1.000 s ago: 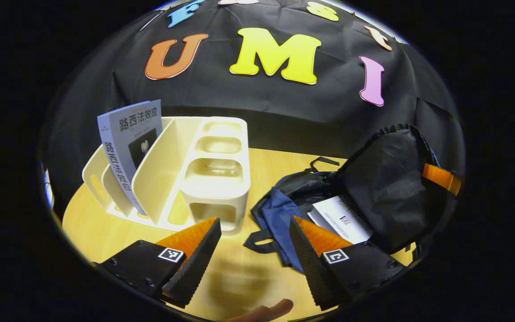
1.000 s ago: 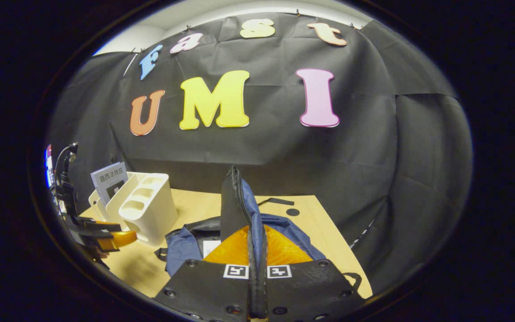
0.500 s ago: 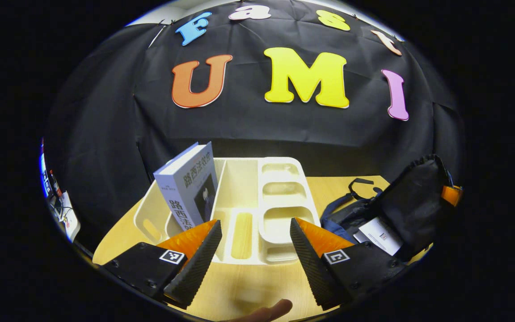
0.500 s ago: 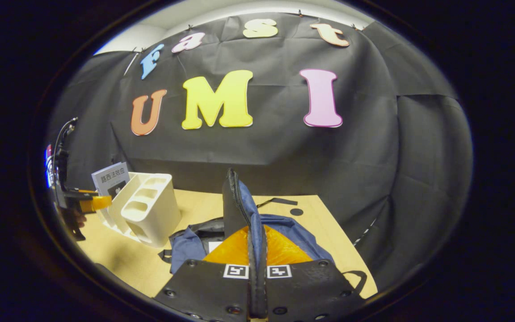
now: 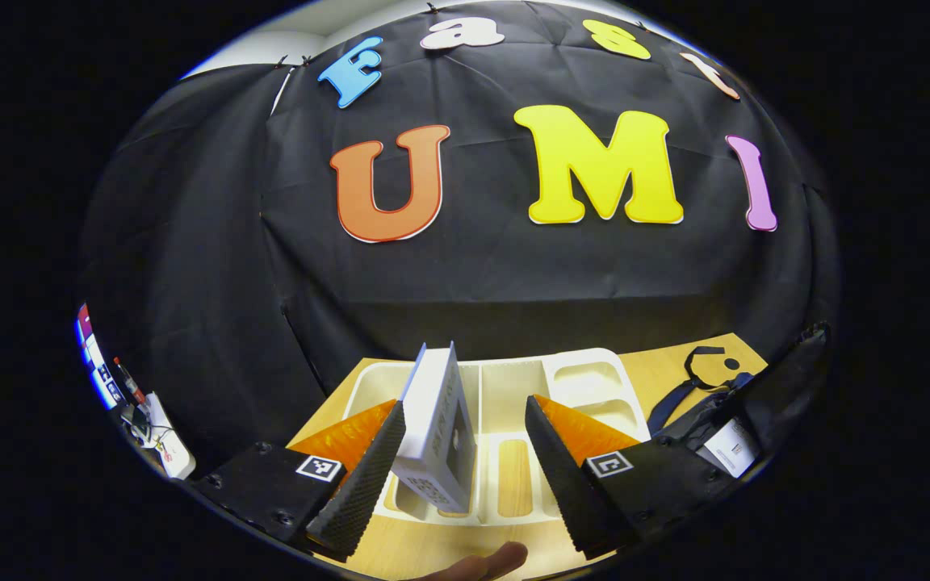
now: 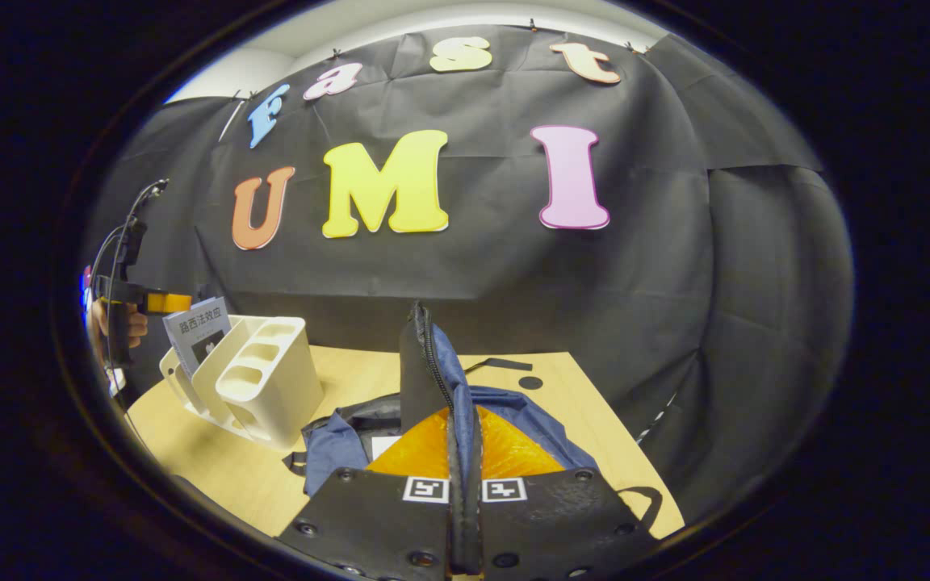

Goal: Open the schoolbag, grab two books from the bookshelf and put them into the schoolbag.

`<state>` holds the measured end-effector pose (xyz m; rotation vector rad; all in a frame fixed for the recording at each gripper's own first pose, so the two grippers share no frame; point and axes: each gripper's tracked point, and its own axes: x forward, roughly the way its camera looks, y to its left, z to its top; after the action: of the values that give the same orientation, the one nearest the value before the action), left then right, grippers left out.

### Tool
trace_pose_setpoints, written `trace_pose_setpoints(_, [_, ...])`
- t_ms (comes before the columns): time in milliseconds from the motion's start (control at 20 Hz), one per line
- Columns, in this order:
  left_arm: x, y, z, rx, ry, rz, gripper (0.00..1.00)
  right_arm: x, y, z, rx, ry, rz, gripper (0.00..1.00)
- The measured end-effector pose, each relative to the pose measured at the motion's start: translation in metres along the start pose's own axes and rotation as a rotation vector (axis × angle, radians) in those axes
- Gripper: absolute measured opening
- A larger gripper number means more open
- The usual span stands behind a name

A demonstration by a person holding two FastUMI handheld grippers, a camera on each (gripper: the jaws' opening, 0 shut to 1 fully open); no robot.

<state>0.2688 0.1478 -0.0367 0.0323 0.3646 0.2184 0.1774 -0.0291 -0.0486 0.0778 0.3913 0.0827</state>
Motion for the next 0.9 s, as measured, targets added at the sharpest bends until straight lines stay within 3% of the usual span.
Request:
trace_pose_setpoints(250, [0.040, 0.023, 0.012, -0.026, 0.097, 0.003, 0.95, 0.001, -0.001, -0.001, 0.012, -0.005, 0.019, 0.00])
trace_pose_setpoints(450, [0.071, 0.025, -0.007, -0.013, 0.270, -0.063, 0.95, 0.000, -0.001, -0.005, 0.018, 0.000, 0.028, 0.00])
trace_pose_setpoints(600, [0.076, 0.011, -0.032, 0.012, 0.402, -0.161, 0.95, -0.005, 0.005, -0.005, 0.034, 0.003, 0.055, 0.01])
trace_pose_setpoints(700, [0.078, 0.008, -0.047, 0.012, 0.471, -0.162, 0.94, -0.007, 0.011, -0.005, 0.032, 0.002, 0.078, 0.00])
trace_pose_setpoints(900, [0.085, 0.021, -0.054, 0.140, 0.553, -0.117, 0.94, -0.006, 0.014, -0.010, 0.034, 0.012, 0.092, 0.00])
